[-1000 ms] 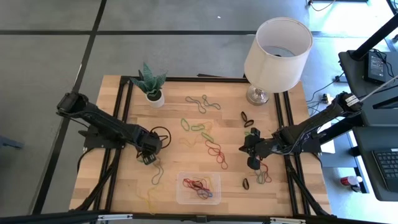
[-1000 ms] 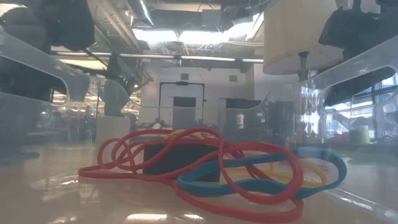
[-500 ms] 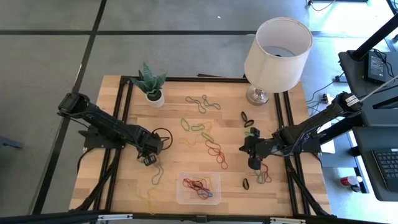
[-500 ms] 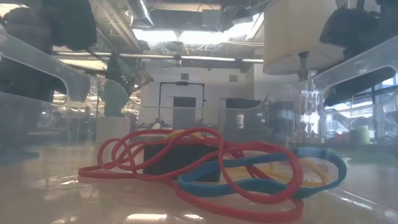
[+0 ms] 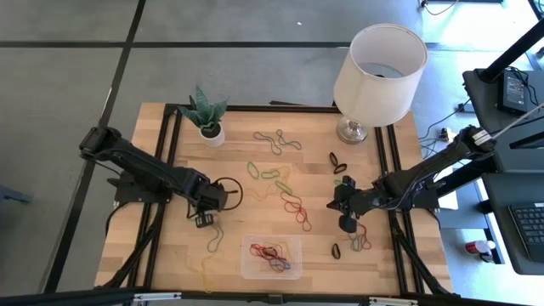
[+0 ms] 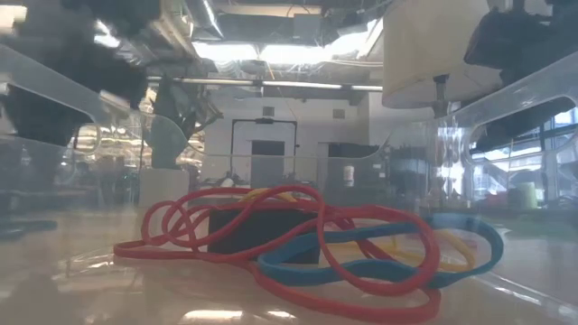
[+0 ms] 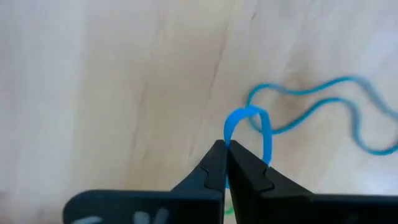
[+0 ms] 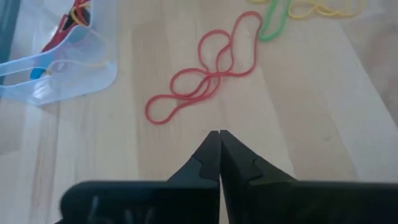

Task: Pick and place rubber bands into bin
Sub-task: Put the blue rubber band into the transparent bin

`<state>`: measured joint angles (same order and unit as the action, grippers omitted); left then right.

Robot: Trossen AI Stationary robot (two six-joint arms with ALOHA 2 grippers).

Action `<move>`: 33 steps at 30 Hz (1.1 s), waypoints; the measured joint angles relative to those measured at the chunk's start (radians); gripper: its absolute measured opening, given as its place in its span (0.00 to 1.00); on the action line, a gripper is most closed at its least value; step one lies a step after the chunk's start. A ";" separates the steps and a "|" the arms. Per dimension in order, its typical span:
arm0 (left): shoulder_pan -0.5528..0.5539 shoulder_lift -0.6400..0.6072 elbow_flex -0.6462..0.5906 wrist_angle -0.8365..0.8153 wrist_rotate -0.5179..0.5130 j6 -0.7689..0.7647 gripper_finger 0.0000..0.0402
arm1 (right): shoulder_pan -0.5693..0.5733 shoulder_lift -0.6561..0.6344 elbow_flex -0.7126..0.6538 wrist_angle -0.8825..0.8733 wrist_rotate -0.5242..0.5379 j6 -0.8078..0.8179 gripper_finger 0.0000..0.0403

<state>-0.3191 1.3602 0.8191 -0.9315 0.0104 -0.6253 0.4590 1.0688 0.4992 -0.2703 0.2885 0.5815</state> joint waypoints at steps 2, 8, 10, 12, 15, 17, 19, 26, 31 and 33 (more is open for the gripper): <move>-0.006 0.000 0.069 -0.059 -0.045 -0.004 0.01 | -0.008 -0.008 0.000 0.002 -0.009 -0.034 0.00; -0.036 0.033 0.307 -0.191 -0.191 -0.087 0.01 | -0.063 -0.024 -0.001 -0.003 -0.064 -0.173 0.00; -0.051 0.076 0.396 -0.222 -0.221 -0.097 0.01 | -0.085 -0.025 0.000 -0.002 -0.101 -0.212 0.00; -0.068 0.138 0.496 -0.261 -0.240 -0.096 0.01 | -0.104 -0.025 -0.001 -0.004 -0.124 -0.242 0.00; -0.090 0.261 0.662 -0.344 -0.253 -0.098 0.01 | -0.122 -0.025 -0.001 -0.007 -0.135 -0.272 0.00; -0.106 0.349 0.780 -0.395 -0.254 -0.103 0.01 | -0.129 -0.025 -0.001 -0.009 -0.151 -0.290 0.00; -0.123 0.434 0.902 -0.436 -0.255 -0.110 0.01 | -0.134 -0.025 -0.001 -0.017 -0.166 -0.308 0.00; -0.191 0.692 1.283 -0.503 -0.256 -0.116 0.01 | -0.135 -0.025 -0.001 -0.119 -0.171 -0.329 0.00; -0.235 0.842 1.459 -0.502 -0.254 -0.118 0.01 | -0.135 -0.025 -0.001 -0.165 -0.190 -0.333 0.00; -0.248 0.892 1.498 -0.502 -0.250 -0.134 0.01 | -0.135 -0.025 -0.001 -0.167 -0.190 -0.348 0.00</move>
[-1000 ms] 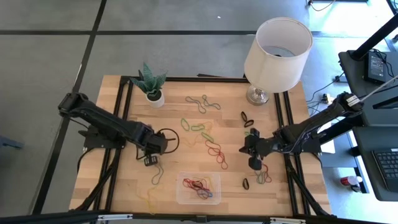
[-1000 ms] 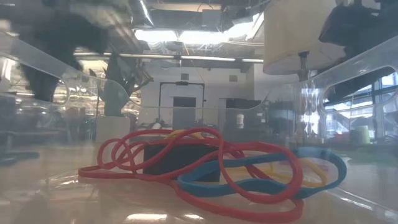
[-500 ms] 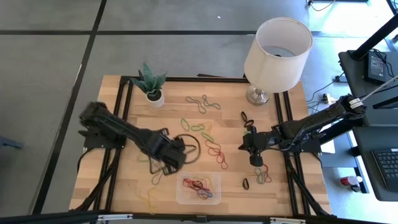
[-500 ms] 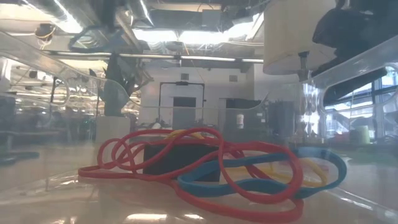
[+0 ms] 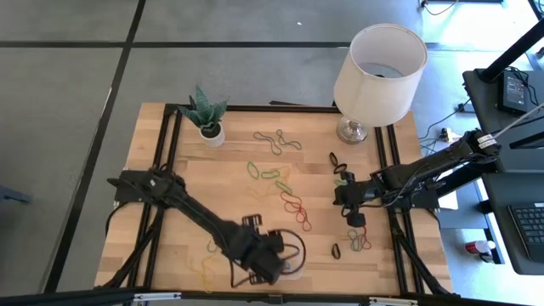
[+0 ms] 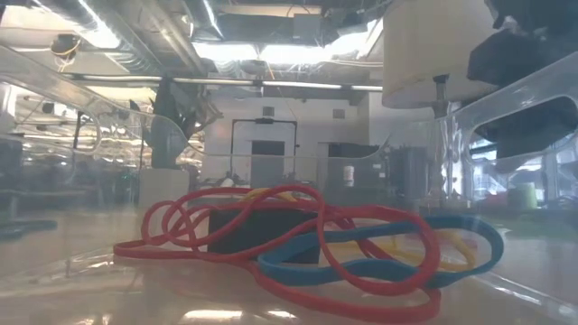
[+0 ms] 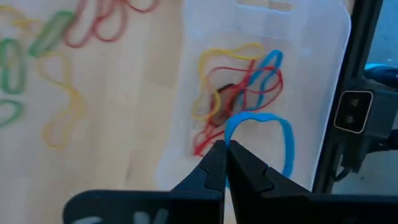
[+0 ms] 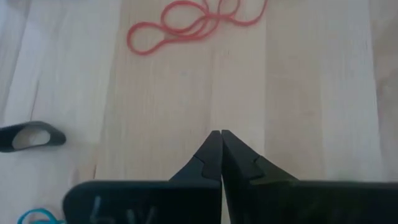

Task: Pick and place rubber bands into bin
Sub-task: Put the blue rubber band into the transparent bin, then put the green rubber band into the transparent bin

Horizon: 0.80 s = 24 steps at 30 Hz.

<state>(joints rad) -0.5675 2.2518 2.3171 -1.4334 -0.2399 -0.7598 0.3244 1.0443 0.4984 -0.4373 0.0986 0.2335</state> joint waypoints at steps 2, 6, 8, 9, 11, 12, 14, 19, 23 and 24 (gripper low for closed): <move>-0.009 0.046 0.029 0.000 0.022 -0.013 0.01 | 0.000 0.000 0.000 0.001 -0.014 -0.010 0.00; -0.016 0.111 0.034 -0.004 0.093 -0.035 0.01 | 0.000 0.000 0.000 0.001 -0.017 -0.031 0.00; -0.016 0.137 0.034 -0.017 0.113 -0.054 0.01 | 0.000 0.000 0.000 0.006 -0.016 -0.033 0.00; -0.017 0.147 0.034 -0.017 0.115 -0.058 0.01 | 0.000 0.000 0.000 0.009 -0.016 -0.033 0.00; -0.021 0.164 0.034 -0.011 0.119 -0.065 0.01 | 0.000 0.000 0.000 0.011 -0.016 -0.033 0.00; -0.022 0.174 0.034 -0.010 0.119 -0.065 0.01 | 0.000 0.000 0.000 0.012 -0.016 -0.033 0.00; -0.025 0.185 0.034 -0.008 0.124 -0.069 0.02 | 0.000 0.000 0.000 0.013 -0.016 -0.033 0.00; -0.027 0.189 0.031 -0.006 0.135 -0.120 0.10 | 0.000 0.000 0.000 0.017 -0.037 -0.033 0.00; -0.027 0.188 0.029 -0.013 0.130 -0.158 0.20 | 0.000 0.000 0.000 0.018 -0.044 -0.033 0.00; -0.027 0.186 0.029 -0.013 0.129 -0.163 0.23 | 0.000 0.000 0.000 0.018 -0.044 -0.033 0.00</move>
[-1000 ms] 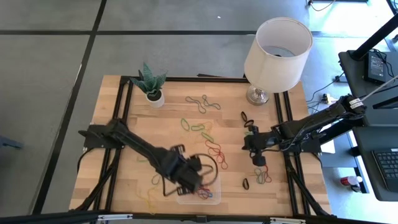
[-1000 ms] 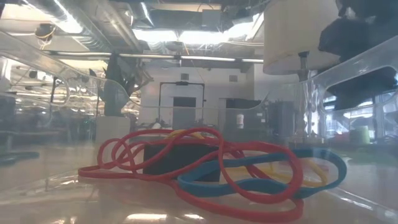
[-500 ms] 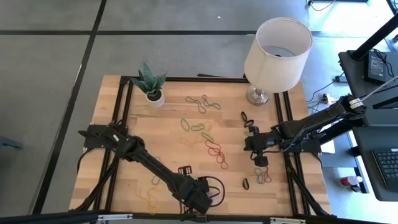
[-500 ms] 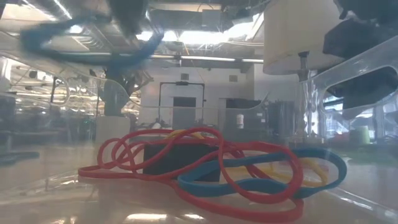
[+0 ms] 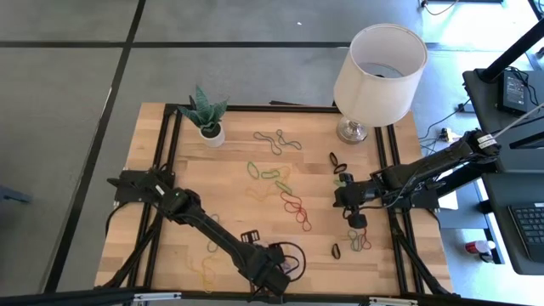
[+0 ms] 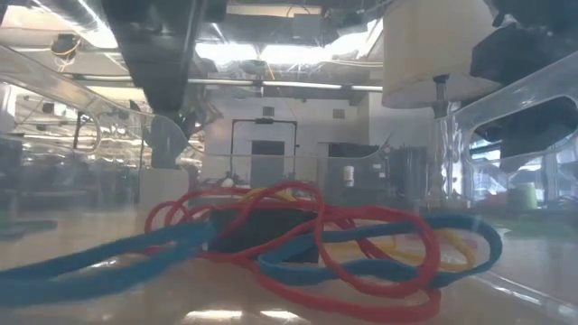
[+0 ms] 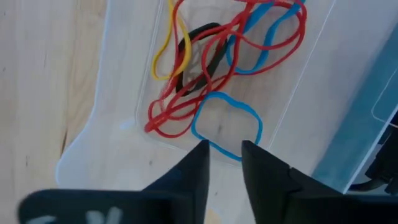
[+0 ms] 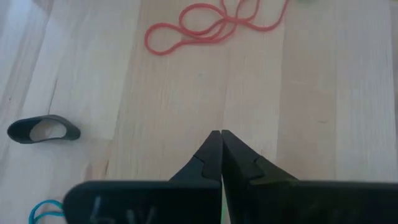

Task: Pick and place rubber bands into bin
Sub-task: Put the green rubber band into the transparent bin

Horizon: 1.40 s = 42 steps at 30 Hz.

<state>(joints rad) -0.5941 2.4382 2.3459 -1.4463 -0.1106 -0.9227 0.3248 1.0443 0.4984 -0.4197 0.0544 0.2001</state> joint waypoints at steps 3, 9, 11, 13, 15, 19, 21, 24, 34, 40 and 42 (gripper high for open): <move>0.001 -0.005 0.003 -0.002 0.001 -0.002 0.28 | 0.000 0.000 0.000 0.006 0.000 0.000 0.00; 0.024 -0.077 0.010 0.009 -0.029 -0.060 0.27 | 0.000 0.000 0.000 0.026 0.000 0.013 0.00; 0.033 -0.108 0.010 0.008 -0.084 -0.093 0.23 | 0.000 0.000 0.000 0.040 0.000 0.048 0.00; 0.043 -0.136 0.010 0.006 -0.134 -0.112 0.17 | 0.000 0.000 0.000 0.063 0.001 0.100 0.00; 0.054 -0.162 0.010 0.008 -0.170 -0.090 0.10 | 0.000 0.000 0.000 0.079 0.001 0.123 0.00; 0.063 -0.192 0.011 0.007 -0.287 0.069 0.01 | 0.000 0.000 0.000 0.126 0.002 0.135 0.03; 0.072 -0.196 0.010 0.006 -0.318 0.159 0.00 | 0.000 0.000 0.000 0.146 0.003 0.136 0.03; 0.085 -0.213 -0.025 0.013 -0.322 0.274 0.00 | 0.000 0.000 0.000 0.175 0.004 0.136 0.04; 0.128 -0.446 -0.509 0.366 -0.254 0.482 0.00 | 0.000 0.000 0.027 0.044 0.123 0.298 0.01; 0.128 -0.781 -0.962 0.656 -0.261 0.462 0.00 | -0.014 0.001 0.083 -0.237 0.206 0.507 0.01; 0.128 -0.895 -1.097 0.750 -0.268 0.451 0.00 | -0.028 0.004 0.090 -0.348 0.206 0.612 0.01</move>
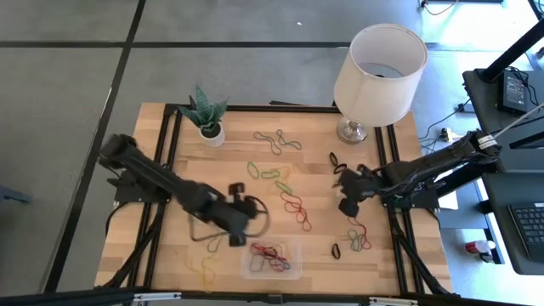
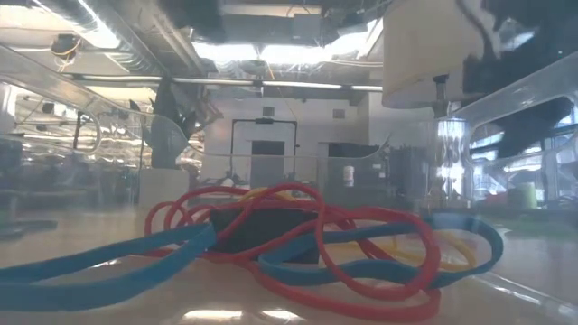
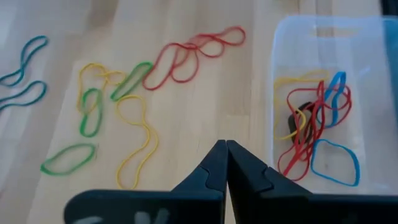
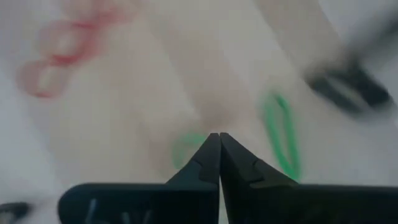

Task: Pick and place rubber bands into bin
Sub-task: Put the green rubber band into the transparent bin

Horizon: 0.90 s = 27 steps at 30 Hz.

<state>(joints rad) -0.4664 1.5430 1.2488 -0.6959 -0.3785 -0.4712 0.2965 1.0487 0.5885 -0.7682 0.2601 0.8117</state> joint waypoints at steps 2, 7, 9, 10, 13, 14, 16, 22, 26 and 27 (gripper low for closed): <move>0.000 -0.113 -0.124 0.077 -0.016 -0.010 0.00 | -0.013 0.006 0.000 -0.096 -0.022 0.117 0.01; 0.000 -0.372 -0.374 0.206 -0.057 -0.013 0.00 | -0.032 0.025 0.001 -0.192 -0.089 0.333 0.04; 0.000 -0.466 -0.448 0.233 -0.071 -0.013 0.00 | -0.032 0.038 0.001 -0.187 -0.095 0.384 0.07; 0.000 -0.512 -0.479 0.232 -0.079 -0.013 0.00 | -0.032 0.047 0.001 -0.179 -0.096 0.410 0.09; 0.000 -0.632 -0.553 0.230 -0.092 -0.013 0.00 | -0.032 0.075 0.001 -0.135 -0.099 0.472 0.14; 0.000 -0.668 -0.574 0.229 -0.092 -0.013 0.00 | -0.032 0.087 0.001 -0.116 -0.101 0.482 0.16; 0.000 -0.728 -0.603 0.229 -0.093 -0.013 0.00 | -0.032 0.110 0.001 -0.080 -0.106 0.489 0.19; 0.000 -0.835 -0.656 0.224 -0.090 -0.010 0.00 | -0.032 0.213 0.001 -0.043 -0.112 0.489 0.27; 0.000 -0.848 -0.656 0.221 -0.074 0.037 0.00 | -0.032 0.302 0.001 -0.043 -0.108 0.490 0.28; 0.000 -0.849 -0.656 0.221 -0.074 0.047 0.00 | -0.032 0.326 0.001 -0.045 -0.105 0.489 0.28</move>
<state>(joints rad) -0.4664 0.6945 0.5930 -0.4751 -0.4522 -0.4244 0.2646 1.3745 0.5892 -0.8128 0.1549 1.3006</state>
